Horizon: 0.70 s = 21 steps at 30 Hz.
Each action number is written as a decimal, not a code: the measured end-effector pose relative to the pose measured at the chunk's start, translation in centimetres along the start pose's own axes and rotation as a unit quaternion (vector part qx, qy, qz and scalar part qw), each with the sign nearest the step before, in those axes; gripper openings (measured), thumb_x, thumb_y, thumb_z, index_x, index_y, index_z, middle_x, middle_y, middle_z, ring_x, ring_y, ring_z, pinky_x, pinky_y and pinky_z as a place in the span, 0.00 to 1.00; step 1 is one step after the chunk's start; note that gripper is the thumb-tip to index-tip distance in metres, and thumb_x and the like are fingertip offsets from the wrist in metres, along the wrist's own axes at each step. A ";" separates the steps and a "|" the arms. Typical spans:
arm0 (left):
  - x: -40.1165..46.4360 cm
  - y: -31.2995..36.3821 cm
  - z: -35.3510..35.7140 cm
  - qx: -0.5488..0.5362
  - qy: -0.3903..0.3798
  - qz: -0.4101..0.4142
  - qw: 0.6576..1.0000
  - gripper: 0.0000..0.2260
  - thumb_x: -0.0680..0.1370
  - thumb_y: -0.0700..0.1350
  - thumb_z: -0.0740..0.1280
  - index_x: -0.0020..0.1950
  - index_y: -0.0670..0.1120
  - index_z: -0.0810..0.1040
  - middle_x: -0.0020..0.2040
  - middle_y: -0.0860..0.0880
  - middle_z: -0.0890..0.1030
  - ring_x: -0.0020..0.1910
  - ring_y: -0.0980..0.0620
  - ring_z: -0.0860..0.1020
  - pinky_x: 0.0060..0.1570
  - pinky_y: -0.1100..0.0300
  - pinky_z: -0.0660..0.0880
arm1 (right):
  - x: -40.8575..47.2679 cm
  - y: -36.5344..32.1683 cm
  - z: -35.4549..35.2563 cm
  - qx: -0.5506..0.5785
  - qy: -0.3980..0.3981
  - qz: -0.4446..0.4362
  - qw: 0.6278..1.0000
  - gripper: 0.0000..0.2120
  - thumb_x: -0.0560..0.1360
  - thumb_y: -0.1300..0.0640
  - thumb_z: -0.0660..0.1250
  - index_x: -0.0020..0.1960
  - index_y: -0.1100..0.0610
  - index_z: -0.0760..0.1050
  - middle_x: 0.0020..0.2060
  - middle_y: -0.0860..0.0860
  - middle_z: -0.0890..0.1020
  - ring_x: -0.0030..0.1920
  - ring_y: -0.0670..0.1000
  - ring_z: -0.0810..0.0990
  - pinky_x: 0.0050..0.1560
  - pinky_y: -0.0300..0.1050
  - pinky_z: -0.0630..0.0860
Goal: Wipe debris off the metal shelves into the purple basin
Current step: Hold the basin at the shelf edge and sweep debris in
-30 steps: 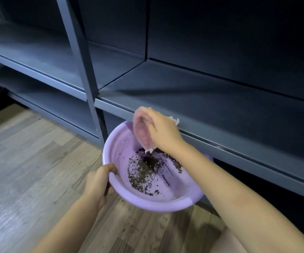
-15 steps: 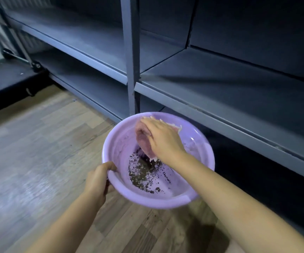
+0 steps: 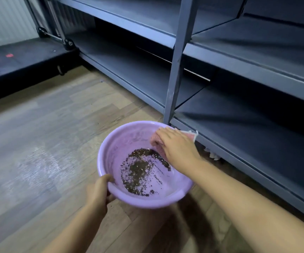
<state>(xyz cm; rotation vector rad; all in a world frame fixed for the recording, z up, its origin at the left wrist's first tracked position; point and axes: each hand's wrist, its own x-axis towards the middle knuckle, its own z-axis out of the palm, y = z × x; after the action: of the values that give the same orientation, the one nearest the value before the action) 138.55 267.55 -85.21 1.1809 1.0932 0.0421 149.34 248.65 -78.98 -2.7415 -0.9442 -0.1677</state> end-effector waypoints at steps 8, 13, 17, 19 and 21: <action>2.7 -4.7 -1.1 0.009 -0.031 -0.006 0.999 0.03 0.72 0.35 0.61 0.43 0.39 0.73 0.37 0.42 0.72 0.30 0.47 0.69 0.25 0.60 0.72 | -3.3 -0.6 4.3 0.020 -0.035 0.050 0.998 0.12 0.78 0.57 0.60 0.61 0.56 0.72 0.61 0.52 0.76 0.64 0.53 0.72 0.61 0.47 0.65; 1.5 -5.1 -1.1 0.165 -0.010 0.125 0.978 0.19 0.67 0.52 0.63 0.44 0.35 0.75 0.45 0.35 0.76 0.44 0.42 0.73 0.44 0.48 0.70 | -5.3 0.9 3.8 0.004 -0.010 0.078 0.997 0.14 0.78 0.58 0.59 0.63 0.55 0.70 0.63 0.50 0.74 0.66 0.52 0.70 0.64 0.43 0.62; 0.4 -5.2 -2.0 0.405 0.057 0.270 0.872 0.39 0.74 0.64 0.56 0.70 0.32 0.64 0.76 0.33 0.49 0.74 0.37 0.55 0.71 0.43 0.55 | -8.0 2.1 3.0 0.014 0.037 0.124 0.992 0.13 0.76 0.56 0.56 0.58 0.52 0.72 0.59 0.48 0.76 0.63 0.49 0.72 0.62 0.41 0.63; -0.9 -5.3 -0.9 0.475 0.012 0.401 0.783 0.41 0.72 0.65 0.52 0.73 0.34 0.63 0.77 0.35 0.50 0.75 0.37 0.54 0.72 0.44 0.53 | -9.7 3.2 2.3 0.014 0.040 0.134 0.990 0.13 0.77 0.56 0.54 0.58 0.49 0.71 0.60 0.46 0.76 0.65 0.49 0.71 0.69 0.42 0.61; -4.2 -4.8 2.0 0.474 -0.074 0.457 0.749 0.35 0.76 0.60 0.56 0.75 0.37 0.61 0.78 0.40 0.54 0.76 0.44 0.54 0.73 0.50 0.52 | -11.5 4.8 1.0 0.036 0.058 0.158 0.985 0.11 0.77 0.59 0.56 0.55 0.48 0.71 0.57 0.46 0.76 0.62 0.49 0.72 0.67 0.42 0.62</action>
<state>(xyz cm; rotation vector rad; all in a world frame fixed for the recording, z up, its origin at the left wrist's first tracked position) 135.42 261.71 -86.10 2.5265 0.2199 0.1594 143.34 238.46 -82.91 -2.7351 -0.4677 -0.2270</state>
